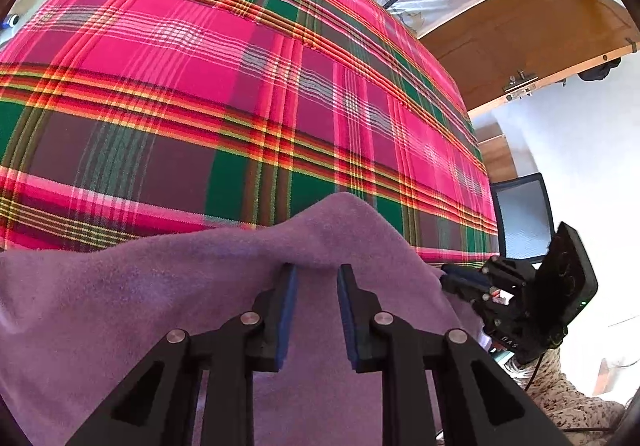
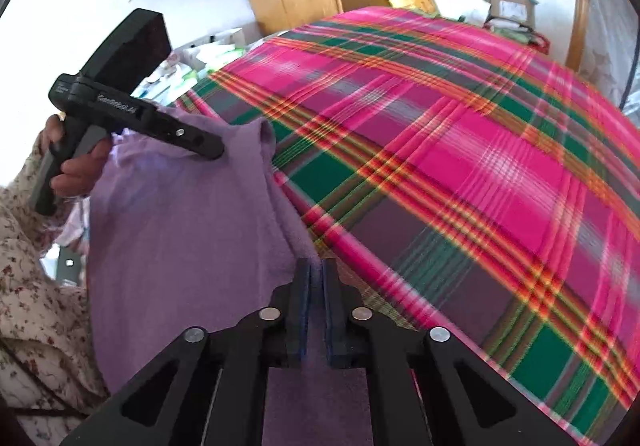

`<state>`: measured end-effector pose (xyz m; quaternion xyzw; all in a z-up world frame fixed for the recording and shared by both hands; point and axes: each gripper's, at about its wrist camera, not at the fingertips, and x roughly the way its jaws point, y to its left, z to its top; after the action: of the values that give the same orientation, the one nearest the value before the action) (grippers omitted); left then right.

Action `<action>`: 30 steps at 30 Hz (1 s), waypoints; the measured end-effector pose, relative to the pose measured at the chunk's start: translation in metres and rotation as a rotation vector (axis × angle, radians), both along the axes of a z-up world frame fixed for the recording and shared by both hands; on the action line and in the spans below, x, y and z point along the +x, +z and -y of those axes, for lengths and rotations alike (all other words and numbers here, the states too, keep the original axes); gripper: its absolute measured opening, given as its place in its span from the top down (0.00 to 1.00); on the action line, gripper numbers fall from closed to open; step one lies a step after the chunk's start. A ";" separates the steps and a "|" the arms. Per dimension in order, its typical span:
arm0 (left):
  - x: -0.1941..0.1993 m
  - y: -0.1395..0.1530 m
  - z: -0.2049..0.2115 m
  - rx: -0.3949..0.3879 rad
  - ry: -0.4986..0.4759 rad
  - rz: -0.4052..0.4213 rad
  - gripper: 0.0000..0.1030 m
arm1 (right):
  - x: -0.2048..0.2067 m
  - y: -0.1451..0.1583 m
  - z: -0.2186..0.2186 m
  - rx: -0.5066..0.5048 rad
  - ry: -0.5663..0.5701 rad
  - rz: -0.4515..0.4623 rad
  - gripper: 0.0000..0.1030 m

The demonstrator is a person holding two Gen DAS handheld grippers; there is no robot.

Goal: Fold clothes

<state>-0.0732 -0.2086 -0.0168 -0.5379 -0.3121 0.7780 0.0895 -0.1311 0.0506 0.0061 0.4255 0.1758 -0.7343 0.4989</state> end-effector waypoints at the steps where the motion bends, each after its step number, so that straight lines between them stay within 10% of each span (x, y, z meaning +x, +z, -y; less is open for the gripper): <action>1: 0.000 0.000 0.000 -0.001 0.002 -0.002 0.79 | -0.001 0.002 0.002 -0.010 -0.006 -0.019 0.89; 14: 0.002 0.000 0.008 0.011 0.019 -0.013 0.79 | 0.014 -0.004 0.033 0.019 0.136 0.021 0.78; 17: 0.003 0.001 0.010 0.009 0.026 -0.015 0.79 | 0.017 -0.001 0.034 0.008 0.155 0.050 0.97; 22: 0.005 -0.003 0.017 0.032 0.051 -0.016 0.79 | 0.012 0.019 0.021 -0.165 0.198 0.238 0.98; 30: 0.001 -0.004 0.014 0.028 0.053 -0.012 0.79 | -0.039 -0.032 0.005 -0.161 -0.042 0.509 0.98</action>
<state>-0.0720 -0.2229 -0.0205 -0.5236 -0.3368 0.7786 0.0783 -0.1703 0.0460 -0.0255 0.5589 -0.0232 -0.6256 0.5438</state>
